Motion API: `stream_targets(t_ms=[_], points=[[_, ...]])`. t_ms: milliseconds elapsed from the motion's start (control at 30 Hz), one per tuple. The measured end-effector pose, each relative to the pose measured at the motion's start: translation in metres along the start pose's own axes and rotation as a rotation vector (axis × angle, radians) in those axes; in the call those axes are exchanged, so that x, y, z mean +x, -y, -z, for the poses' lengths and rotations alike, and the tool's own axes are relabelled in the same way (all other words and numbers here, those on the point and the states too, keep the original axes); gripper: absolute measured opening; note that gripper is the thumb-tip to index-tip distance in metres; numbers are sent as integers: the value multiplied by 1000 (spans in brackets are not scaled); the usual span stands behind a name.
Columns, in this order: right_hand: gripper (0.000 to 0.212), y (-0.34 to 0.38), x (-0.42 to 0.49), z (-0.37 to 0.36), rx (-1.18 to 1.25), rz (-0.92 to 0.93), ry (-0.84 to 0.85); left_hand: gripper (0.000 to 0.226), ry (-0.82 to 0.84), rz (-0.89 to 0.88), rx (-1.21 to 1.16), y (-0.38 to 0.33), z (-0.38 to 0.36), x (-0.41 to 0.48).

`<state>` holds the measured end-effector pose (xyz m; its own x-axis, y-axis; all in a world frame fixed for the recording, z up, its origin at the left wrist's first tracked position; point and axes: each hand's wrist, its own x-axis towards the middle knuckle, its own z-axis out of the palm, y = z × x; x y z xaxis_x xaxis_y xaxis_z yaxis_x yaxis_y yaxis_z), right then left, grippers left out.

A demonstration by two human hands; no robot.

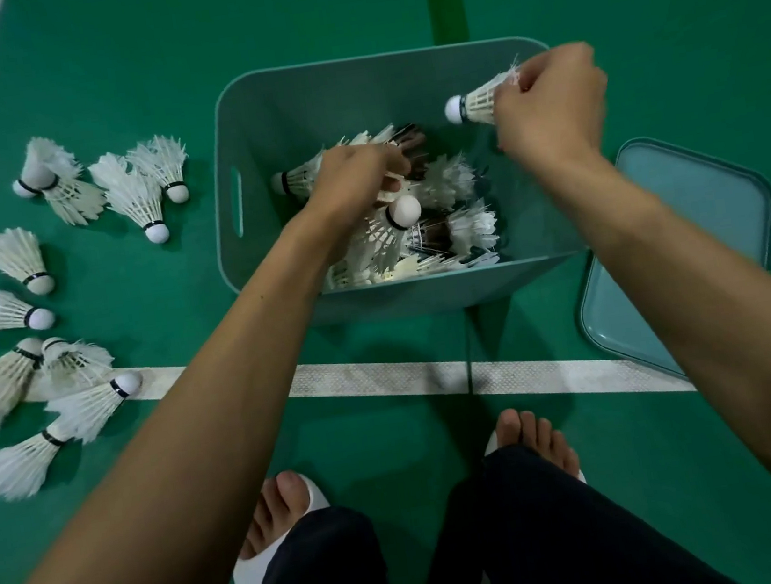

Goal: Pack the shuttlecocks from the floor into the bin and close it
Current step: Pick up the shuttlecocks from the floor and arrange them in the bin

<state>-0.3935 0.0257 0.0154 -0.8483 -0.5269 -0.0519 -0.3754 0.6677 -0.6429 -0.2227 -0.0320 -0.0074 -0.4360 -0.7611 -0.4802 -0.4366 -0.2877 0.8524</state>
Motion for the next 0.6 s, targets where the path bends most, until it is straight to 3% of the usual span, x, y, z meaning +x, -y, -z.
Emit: stream_targets(t_ms=[67,167,367,600], points=[[19,1,-4,-4,-205,99,-3,24,41,63,-29,2,5,-2],[16,1,-3,-17,-246,79,65,34,59,110,-11,5,8,-2],[9,5,14,-51,311,-379,417,32,99,84,23,7,11,-3],[7,7,27,-55,390,-484,554,35,273,19,294,13,14,2]])
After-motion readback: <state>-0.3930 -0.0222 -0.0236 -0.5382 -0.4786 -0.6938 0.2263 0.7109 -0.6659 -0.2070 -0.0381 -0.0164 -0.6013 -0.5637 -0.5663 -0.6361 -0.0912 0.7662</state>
